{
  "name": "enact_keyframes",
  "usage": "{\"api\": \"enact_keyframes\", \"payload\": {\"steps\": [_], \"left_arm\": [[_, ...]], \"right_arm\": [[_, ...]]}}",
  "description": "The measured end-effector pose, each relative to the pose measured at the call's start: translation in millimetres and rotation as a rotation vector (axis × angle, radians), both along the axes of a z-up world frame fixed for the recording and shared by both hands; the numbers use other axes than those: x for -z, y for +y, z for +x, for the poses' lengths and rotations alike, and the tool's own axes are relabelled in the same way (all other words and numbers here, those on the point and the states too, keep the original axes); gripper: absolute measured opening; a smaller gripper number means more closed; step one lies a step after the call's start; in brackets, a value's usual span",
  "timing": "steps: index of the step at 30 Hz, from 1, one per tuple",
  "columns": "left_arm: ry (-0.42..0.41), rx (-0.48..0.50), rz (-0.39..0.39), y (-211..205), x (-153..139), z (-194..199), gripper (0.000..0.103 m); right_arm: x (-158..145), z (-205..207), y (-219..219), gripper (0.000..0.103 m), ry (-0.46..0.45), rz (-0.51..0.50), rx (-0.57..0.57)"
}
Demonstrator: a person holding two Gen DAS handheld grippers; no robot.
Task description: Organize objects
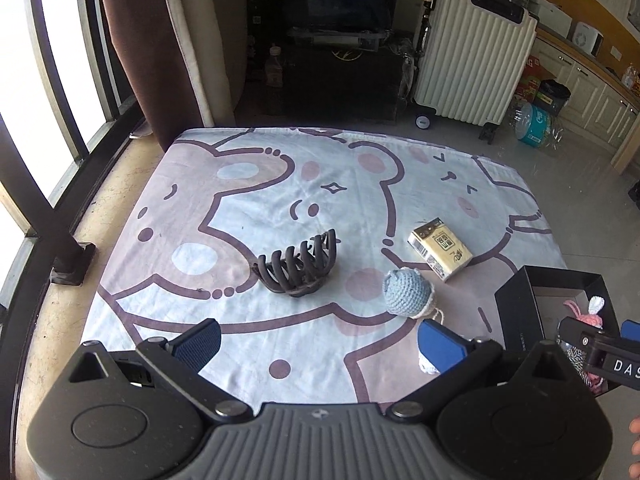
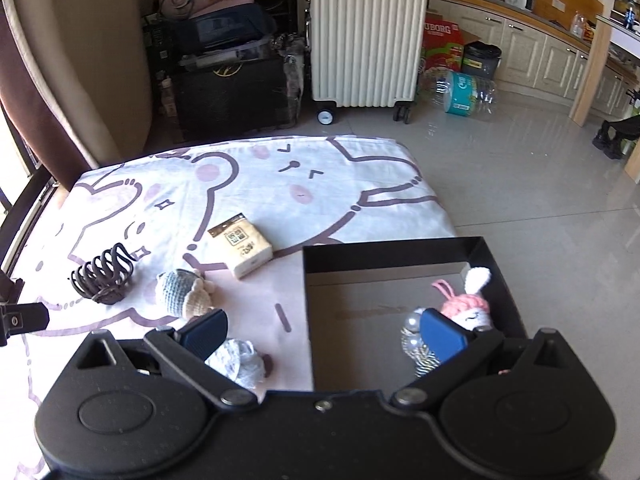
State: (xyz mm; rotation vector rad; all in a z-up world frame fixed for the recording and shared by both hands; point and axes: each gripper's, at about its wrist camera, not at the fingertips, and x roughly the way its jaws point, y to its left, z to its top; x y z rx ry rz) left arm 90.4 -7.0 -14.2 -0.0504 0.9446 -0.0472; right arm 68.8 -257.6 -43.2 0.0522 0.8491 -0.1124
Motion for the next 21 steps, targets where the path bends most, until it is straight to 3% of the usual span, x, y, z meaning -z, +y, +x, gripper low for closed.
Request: {"api": "enact_keyframes", "payload": {"steps": [7,21], "left_arm": [[-0.047,0.006,0.026,13,-4,2,0.103],[-0.034,-0.052,0.006,38,7,15,0.103]], "right_arm": [[1,7,15,0.103,-0.014,0.028,-0.027],[4,15,32,0.103,-0.031,0.044,-0.075]]}}
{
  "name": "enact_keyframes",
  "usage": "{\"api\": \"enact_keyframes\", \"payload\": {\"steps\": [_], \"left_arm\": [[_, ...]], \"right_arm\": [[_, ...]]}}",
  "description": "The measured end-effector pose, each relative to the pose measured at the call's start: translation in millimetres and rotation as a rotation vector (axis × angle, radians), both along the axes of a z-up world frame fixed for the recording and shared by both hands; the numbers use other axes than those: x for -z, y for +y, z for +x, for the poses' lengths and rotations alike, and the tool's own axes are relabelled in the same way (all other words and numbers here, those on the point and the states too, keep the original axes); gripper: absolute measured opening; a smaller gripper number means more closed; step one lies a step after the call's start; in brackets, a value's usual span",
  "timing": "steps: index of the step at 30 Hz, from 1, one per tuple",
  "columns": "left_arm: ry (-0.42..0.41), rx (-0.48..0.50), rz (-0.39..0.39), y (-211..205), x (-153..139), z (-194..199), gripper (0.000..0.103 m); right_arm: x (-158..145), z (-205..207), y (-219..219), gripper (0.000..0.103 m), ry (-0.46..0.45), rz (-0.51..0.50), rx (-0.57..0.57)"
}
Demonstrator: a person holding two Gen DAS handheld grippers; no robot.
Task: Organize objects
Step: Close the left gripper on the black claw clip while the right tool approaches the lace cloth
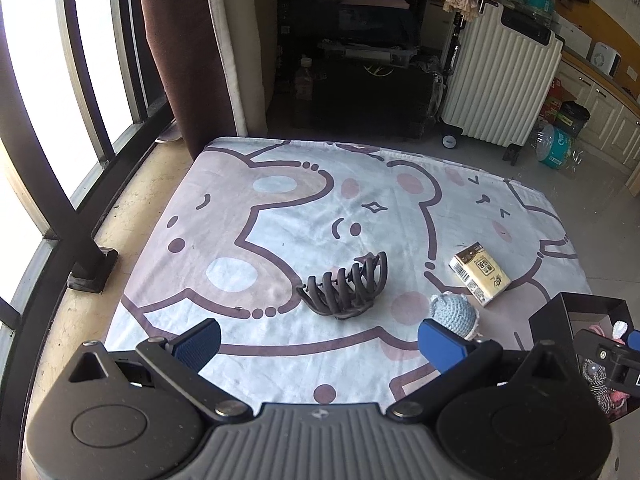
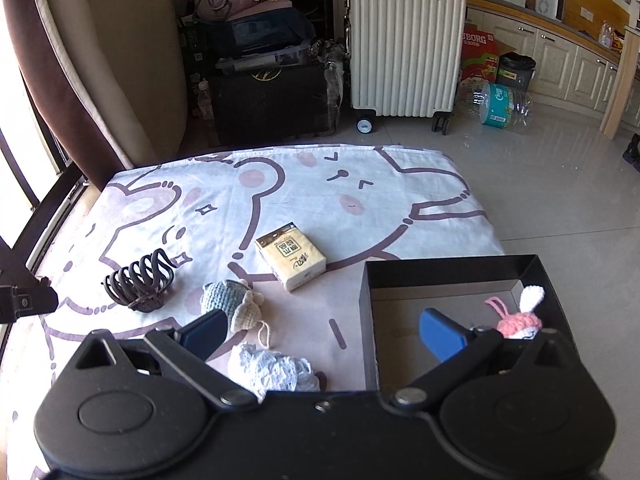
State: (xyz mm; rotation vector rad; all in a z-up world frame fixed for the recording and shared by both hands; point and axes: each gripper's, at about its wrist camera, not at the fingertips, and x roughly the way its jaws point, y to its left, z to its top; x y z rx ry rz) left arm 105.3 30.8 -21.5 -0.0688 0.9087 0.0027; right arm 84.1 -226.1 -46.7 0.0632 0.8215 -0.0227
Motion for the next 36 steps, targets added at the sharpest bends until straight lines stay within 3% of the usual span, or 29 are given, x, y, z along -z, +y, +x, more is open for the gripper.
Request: {"api": "enact_keyframes", "payload": {"steps": [7,13,20,25,31,33,35,36], "left_arm": [[0.007,-0.012,0.004,0,10,12,0.103],[0.038,-0.078,-0.074,5,22,29,0.101],[0.072,-0.119,-0.174,9,40,43,0.09],[0.069,-0.119,-0.231,10,50,50,0.083],[0.094,-0.129,-0.25,6,66,63,0.078],[0.099,-0.126,-0.233,3,71,66,0.078],[0.106,-0.119,-0.209,-1,77,69,0.078],[0.11,-0.119,-0.202,-3,79,71,0.078]], "right_arm": [[-5,2,-2,0.103,-0.03,-0.001,-0.01],[-4,3,2,0.103,-0.051,-0.016,-0.07],[3,3,17,0.103,-0.072,-0.087,-0.179],[18,7,31,0.103,-0.039,-0.171,-0.282],[35,12,42,0.103,0.022,-0.188,-0.356],[40,14,46,0.101,0.044,-0.219,-0.376],[45,18,48,0.087,0.075,-0.257,-0.371],[48,19,49,0.085,0.092,-0.259,-0.38]]}}
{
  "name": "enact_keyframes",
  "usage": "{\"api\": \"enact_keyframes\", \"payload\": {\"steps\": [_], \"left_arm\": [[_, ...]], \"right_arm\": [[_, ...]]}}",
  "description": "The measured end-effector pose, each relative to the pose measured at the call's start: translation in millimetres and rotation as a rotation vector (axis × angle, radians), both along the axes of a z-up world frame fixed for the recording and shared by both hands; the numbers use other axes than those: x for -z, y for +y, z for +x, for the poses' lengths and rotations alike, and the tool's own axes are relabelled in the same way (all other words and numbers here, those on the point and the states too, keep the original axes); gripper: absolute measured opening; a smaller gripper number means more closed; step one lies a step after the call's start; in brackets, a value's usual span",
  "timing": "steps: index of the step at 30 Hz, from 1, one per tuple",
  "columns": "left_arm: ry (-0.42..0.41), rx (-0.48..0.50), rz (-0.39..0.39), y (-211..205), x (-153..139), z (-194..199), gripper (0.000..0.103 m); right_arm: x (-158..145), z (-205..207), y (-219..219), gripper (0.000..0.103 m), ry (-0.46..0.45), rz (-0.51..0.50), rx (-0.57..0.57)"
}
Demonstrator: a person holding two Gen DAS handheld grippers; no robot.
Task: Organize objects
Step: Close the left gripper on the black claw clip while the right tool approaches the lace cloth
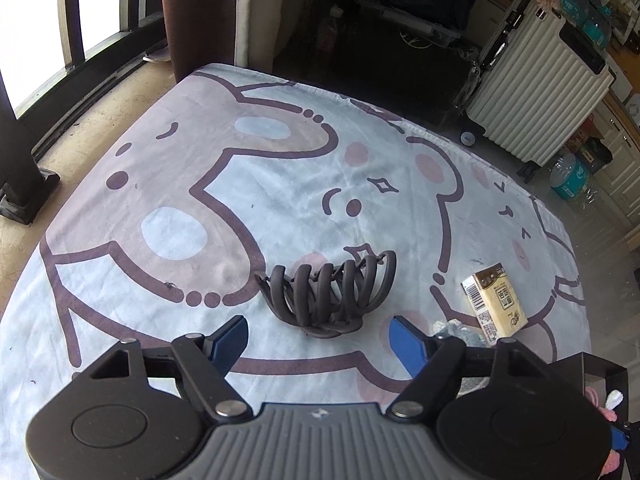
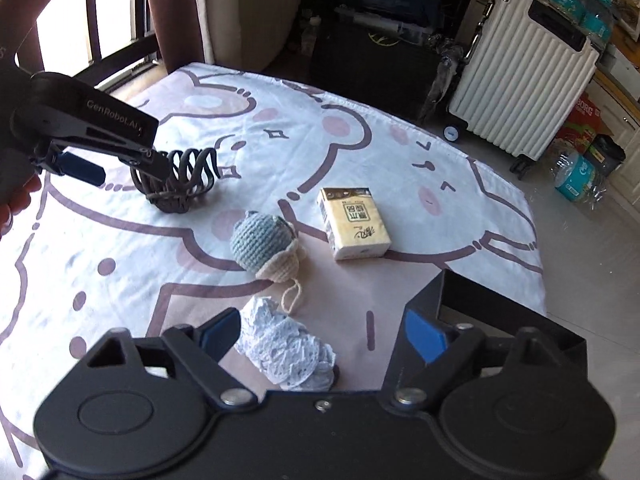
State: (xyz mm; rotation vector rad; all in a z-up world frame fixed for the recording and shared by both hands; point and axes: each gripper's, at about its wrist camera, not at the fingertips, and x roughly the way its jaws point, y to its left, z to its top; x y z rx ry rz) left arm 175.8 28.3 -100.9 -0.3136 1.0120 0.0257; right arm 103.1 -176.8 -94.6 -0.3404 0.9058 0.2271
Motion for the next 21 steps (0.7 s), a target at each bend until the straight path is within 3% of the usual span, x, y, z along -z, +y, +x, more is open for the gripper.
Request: {"api": "enact_keyframes", "payload": {"steps": [4,7,9,14,21], "left_arm": [[0.013,-0.007,-0.003,-6,8,7,0.077],[0.019,-0.003,0.006,-11,11,11,0.073],[0.028,-0.008,0.026,-14,14,14,0.062],[0.039,-0.071,-0.003,-7,22,19,0.06],[0.051,-0.059,-0.023,-10,24,25,0.052]], "right_arm": [[10,2,6,0.077,0.067,-0.005,-0.046],[16,2,11,0.075,0.092,-0.026,-0.073],[20,3,13,0.075,0.106,-0.045,-0.087],[29,5,19,0.075,0.133,-0.086,-0.124],[34,9,19,0.074,0.147,-0.091,-0.125]]}}
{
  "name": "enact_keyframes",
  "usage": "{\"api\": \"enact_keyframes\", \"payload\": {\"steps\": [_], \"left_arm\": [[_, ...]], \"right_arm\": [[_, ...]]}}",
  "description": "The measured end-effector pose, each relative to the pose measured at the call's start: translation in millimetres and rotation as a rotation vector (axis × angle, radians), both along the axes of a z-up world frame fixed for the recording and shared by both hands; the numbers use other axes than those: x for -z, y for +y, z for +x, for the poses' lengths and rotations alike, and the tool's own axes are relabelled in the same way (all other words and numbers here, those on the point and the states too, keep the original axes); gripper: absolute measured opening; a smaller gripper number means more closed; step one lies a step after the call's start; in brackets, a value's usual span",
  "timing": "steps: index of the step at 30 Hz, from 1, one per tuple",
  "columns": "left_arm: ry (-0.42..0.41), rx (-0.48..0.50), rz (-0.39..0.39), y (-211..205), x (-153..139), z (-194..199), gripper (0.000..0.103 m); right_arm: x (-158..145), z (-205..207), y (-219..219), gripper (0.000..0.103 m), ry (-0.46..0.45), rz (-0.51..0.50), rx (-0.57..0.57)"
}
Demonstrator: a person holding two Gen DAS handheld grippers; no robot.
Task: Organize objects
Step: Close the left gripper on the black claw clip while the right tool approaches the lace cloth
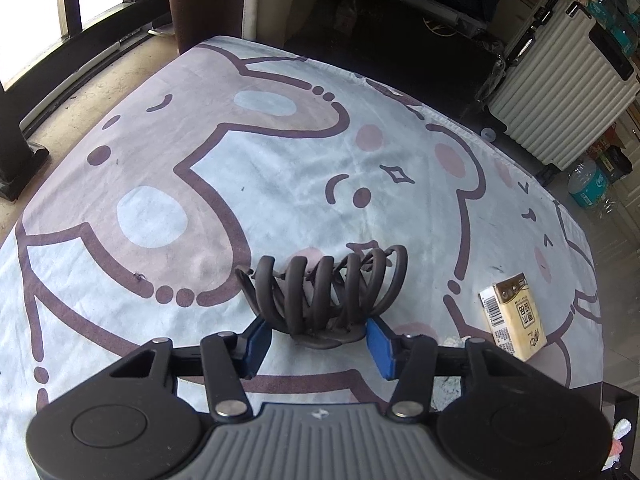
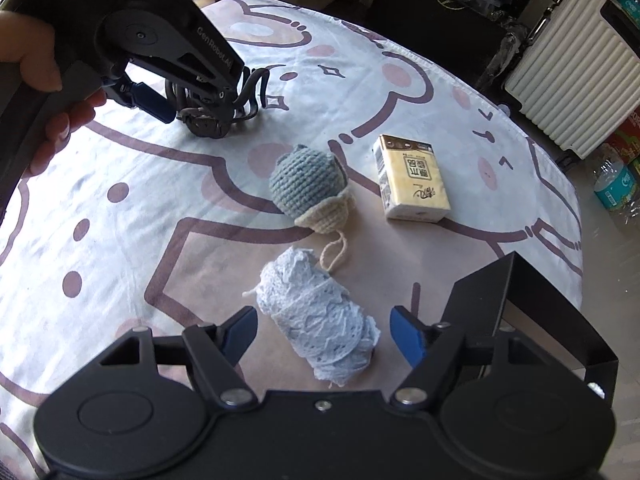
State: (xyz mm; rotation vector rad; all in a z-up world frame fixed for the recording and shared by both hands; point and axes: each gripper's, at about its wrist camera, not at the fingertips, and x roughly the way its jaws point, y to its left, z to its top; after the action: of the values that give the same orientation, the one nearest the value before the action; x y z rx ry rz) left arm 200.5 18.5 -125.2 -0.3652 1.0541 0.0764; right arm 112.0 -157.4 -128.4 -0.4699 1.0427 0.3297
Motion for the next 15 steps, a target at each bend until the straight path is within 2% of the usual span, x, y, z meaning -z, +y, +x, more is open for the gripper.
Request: {"api": "enact_keyframes", "payload": {"steps": [6,11,12,15], "left_arm": [[0.021,0.0,-0.041,8,-2,-1,0.051],[0.047,0.07,-0.043,13,-7,-9,0.05],[0.054,0.084,-0.039,15,-9,-12,0.042],[0.072,0.112,-0.034,21,-14,-20,0.041]], "right_arm": [[7,3,-1,0.062,0.032,0.003,0.003],[14,3,3,0.065,0.074,-0.009,0.002],[16,2,4,0.065,0.074,-0.018,-0.004],[20,-1,8,0.067,0.073,-0.044,-0.02]]}}
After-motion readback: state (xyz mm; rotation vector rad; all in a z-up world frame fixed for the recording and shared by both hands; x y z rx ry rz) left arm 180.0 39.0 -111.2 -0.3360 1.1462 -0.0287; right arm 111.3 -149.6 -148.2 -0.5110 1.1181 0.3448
